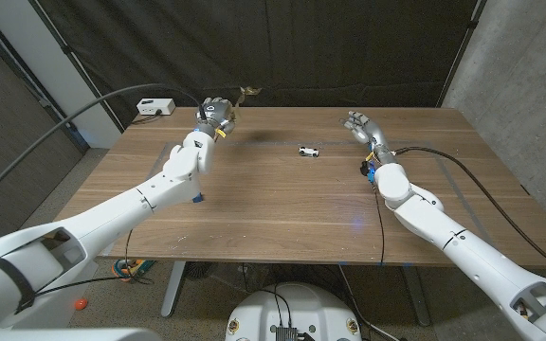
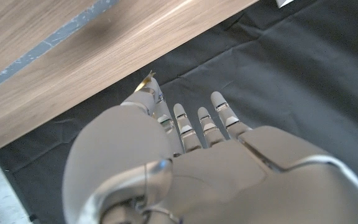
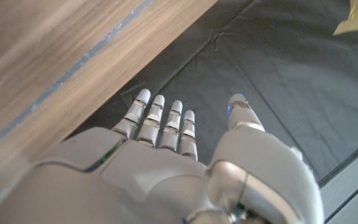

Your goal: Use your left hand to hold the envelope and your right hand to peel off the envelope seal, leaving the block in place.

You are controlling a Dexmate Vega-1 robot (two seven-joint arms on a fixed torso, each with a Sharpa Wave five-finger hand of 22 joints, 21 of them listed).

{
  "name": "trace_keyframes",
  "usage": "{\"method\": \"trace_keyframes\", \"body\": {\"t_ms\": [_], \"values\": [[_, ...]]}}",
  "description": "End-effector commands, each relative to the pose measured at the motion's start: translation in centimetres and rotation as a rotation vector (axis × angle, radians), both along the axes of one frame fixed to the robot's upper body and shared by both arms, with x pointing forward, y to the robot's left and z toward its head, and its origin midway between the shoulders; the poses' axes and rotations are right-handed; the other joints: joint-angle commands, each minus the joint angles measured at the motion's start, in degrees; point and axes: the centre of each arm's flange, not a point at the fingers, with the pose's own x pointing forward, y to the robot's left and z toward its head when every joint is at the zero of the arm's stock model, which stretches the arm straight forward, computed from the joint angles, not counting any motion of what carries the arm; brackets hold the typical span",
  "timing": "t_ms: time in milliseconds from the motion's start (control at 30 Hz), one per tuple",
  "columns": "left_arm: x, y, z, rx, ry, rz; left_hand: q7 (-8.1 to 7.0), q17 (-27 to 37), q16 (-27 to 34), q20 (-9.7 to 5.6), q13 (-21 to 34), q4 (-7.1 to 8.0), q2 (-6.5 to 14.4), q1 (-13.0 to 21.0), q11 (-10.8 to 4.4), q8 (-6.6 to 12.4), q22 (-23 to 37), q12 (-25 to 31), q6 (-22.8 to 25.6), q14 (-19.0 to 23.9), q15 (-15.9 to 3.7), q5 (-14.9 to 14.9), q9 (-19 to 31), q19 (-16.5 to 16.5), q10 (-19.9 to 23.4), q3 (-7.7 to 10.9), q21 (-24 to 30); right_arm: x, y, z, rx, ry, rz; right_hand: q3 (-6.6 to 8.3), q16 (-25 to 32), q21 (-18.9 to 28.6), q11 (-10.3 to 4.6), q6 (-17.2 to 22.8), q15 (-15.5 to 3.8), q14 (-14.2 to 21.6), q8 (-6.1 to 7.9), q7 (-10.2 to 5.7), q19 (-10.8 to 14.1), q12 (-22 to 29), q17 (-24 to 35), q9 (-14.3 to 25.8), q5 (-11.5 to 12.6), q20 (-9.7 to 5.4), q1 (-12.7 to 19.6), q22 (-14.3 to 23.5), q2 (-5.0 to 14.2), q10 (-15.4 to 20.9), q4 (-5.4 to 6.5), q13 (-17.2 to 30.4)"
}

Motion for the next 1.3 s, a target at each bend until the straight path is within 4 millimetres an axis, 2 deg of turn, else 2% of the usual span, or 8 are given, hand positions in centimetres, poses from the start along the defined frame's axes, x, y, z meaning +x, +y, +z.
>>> {"method": "trace_keyframes", "body": {"t_ms": [33,333,667,1100,1200,1300], "values": [[-0.4,-2.8,3.7,0.176,0.059,-0.077,3.68,0.1,0.1,-0.79,0.2,-0.46,-0.96,0.21,-0.49,15.28,0.06,0.46,7.68,0.23,-2.83,0.59,4.31,0.39,0.52,0.25,0.69,-2.5,2.3,1.9,-0.226,-0.131,-0.213,0.46,-0.25,0.44,-0.87,0.5,-0.8,0.37,0.27,-0.04,0.73,-0.2,0.13,0.28,-0.19,-0.17,1.58,0.13,-0.73,-0.1,-0.05,0.24],[-1.1,-5.4,5.3,0.303,0.063,-0.102,3.42,-0.05,0.18,-1.45,-0.07,-1.15,-2.02,0.23,-1.27,15.67,-0.12,0.81,9.31,0.62,-3.44,1.29,3.15,0.9,1.59,0.48,1.22,-3.3,3.8,2.4,-0.303,-0.22,-0.317,-0.15,-0.68,0.43,-1.36,0.06,-2.13,-0.16,-0.16,-0.56,1.2,-0.78,0.17,0.3,0.03,-0.99,3.06,0.17,-3.04,-1.15,0.4,0.25],[-2.1,-7.8,5.8,0.442,0.071,-0.125,3.14,-0.33,0.24,-1.94,-0.53,-2.08,-3.49,0.21,-2.36,15.94,-0.37,0.97,11.65,1.15,-4.18,2.28,1.28,1.13,2.45,0.81,1.68,-4.2,4.7,2.9,-0.335,-0.311,-0.383,-1.2,-1.15,0.23,-1.25,-0.83,-2.77,-1.62,-0.71,-0.74,1.09,-1.83,0.29,0.35,0.62,-1.72,3.66,0.25,-5.06,-3.54,0.98,0.28],[-2.5,-10.7,6.5,0.613,0.088,-0.133,2.82,-0.58,0.27,-2.42,-1.09,-2.57,-4.44,-0.21,-3.04,15.72,-0.54,1.16,13.49,1.52,-4.82,3.13,-1.08,1.35,3.5,1.33,2.2,-5.1,5.6,3.5,-0.408,-0.373,-0.39,-1.76,-1.21,0.02,-1.61,-1.04,-3.13,-2.13,-0.82,-1.1,0.8,-1.97,0.31,0.37,1.09,-1.98,4.08,0.28,-6.26,-3.89,1.05,0.3],[-2.6,-11.3,6.8,0.638,0.084,-0.141,2.81,-0.62,0.34,-2.4,-1.2,-2.63,-4.59,-0.33,-3.08,15.6,-0.57,1.22,13.69,1.8,-5.15,3.28,-1.57,1.33,3.76,1.44,2.29,-5.3,6.0,3.6,-0.43,-0.387,-0.377,-1.87,-1.16,-0.01,-2.33,-0.85,-3.33,-2.15,-0.75,-1.35,0.83,-1.97,0.3,0.39,1.4,-2.07,4.61,0.29,-6.7,-3.91,0.98,0.31],[-2.8,-12.2,7.1,0.669,0.069,-0.156,2.8,-0.68,0.37,-2.41,-1.32,-2.73,-4.76,-0.41,-3.13,15.48,-0.6,1.18,13.87,1.99,-5.31,3.41,-2.07,1.31,3.77,1.58,2.37,-5.6,6.4,3.6,-0.449,-0.405,-0.372,-1.86,-1.09,0.05,-2.44,-0.25,-3.5,-2.09,-0.53,-1.63,1.11,-1.92,0.3,0.4,1.78,-2.44,5.33,0.3,-6.99,-3.78,0.9,0.32]]}}
